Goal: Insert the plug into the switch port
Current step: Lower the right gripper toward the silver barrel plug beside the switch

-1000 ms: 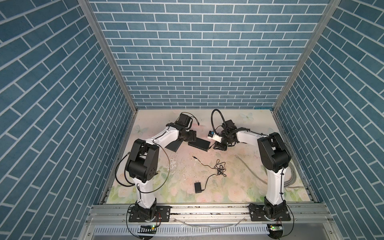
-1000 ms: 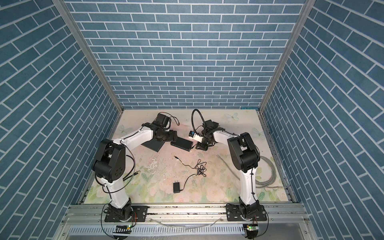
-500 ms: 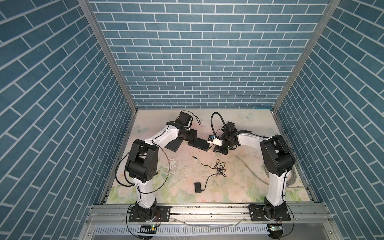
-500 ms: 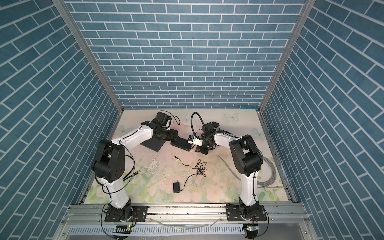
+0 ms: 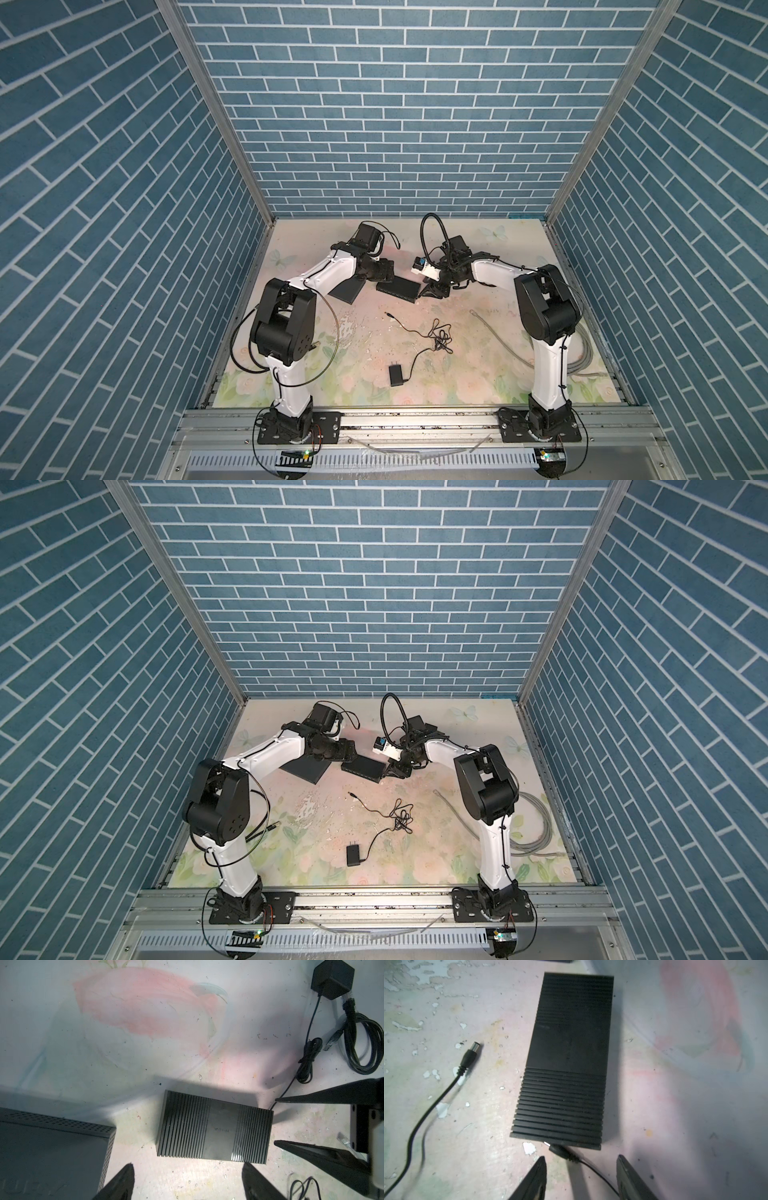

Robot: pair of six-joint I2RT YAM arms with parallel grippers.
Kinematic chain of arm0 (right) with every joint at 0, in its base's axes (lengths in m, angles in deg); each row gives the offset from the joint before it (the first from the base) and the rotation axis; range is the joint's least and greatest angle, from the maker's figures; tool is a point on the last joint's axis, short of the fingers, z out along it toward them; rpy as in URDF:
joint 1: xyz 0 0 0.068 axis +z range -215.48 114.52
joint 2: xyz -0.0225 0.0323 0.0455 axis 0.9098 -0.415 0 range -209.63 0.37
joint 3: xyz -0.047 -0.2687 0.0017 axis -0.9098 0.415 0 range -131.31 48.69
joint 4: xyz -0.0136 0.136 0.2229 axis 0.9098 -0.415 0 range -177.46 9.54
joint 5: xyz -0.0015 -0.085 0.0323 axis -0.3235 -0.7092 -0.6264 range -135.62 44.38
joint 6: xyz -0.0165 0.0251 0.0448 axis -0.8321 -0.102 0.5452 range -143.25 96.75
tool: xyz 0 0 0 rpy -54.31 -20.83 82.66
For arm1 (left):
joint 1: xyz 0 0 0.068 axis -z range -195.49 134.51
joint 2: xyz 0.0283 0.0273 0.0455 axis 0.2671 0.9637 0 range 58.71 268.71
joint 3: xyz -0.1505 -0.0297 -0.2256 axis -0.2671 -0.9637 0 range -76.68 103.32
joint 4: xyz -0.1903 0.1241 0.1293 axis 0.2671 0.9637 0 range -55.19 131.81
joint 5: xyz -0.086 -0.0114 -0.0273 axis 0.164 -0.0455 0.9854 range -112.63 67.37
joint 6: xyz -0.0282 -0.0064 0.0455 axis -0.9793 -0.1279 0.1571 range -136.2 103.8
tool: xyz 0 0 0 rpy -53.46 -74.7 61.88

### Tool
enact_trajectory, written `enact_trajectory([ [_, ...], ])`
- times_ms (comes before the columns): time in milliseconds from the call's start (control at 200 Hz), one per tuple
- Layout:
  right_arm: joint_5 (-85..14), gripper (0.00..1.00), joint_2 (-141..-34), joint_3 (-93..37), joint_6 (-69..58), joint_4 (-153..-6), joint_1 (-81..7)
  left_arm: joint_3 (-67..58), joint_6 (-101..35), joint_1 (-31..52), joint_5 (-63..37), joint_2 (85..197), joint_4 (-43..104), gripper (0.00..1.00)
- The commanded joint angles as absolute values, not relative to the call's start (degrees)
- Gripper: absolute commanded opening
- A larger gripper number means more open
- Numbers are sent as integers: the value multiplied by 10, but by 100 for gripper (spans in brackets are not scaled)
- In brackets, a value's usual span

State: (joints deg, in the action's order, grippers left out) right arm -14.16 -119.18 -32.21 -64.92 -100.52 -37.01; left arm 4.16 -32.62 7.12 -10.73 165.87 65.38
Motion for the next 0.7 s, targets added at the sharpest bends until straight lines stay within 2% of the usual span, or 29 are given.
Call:
enact_trajectory([
  [0,-139,55,-1215,-357,-702,-1061,-372,35,-318,64,-101,1642,669,82],
  [200,-174,52,-1247,-396,-737,-1115,-372,38,-307,61,-99,1635,679,82],
  [265,-172,44,-1249,-406,-744,-1131,-371,37,-304,61,-101,1631,683,82],
  [370,-172,23,-1249,-401,-750,-1136,-367,28,-304,55,-101,1619,682,82],
  [490,-181,8,-1229,-361,-744,-1103,-361,21,-305,51,-104,1607,680,82],
  [580,-184,0,-1207,-326,-733,-1071,-357,21,-305,50,-98,1607,680,82],
  [695,-176,0,-1176,-294,-717,-1047,-357,20,-312,52,-56,1613,661,82],
])
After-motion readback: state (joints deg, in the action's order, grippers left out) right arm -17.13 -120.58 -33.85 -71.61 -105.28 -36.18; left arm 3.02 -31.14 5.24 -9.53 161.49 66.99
